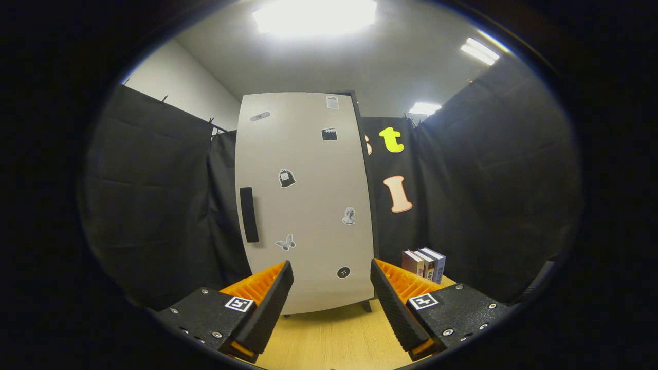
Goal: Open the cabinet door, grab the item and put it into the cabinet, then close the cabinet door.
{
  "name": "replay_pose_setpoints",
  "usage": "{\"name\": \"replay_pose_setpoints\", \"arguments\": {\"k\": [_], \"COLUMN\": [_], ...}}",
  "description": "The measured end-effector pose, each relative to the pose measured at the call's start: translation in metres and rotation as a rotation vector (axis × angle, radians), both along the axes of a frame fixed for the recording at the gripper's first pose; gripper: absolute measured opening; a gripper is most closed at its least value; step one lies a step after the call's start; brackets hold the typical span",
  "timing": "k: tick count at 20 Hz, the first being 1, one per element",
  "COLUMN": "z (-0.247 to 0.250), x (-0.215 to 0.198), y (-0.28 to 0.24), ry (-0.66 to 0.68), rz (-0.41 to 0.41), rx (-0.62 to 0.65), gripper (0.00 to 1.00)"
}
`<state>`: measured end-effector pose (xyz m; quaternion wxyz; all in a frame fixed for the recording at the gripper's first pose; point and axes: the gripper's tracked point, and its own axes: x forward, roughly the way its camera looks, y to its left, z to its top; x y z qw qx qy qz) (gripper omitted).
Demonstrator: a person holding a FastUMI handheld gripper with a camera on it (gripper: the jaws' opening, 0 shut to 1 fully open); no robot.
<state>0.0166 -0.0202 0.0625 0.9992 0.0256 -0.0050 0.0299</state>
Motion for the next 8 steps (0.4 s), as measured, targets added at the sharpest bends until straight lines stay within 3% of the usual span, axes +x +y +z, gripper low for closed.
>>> {"name": "replay_pose_setpoints", "arguments": {"k": [8], "z": [-0.0023], "x": [0.0024], "y": [0.0021], "ry": [0.007], "rz": [-0.003], "rx": [0.016], "gripper": [0.94]}}
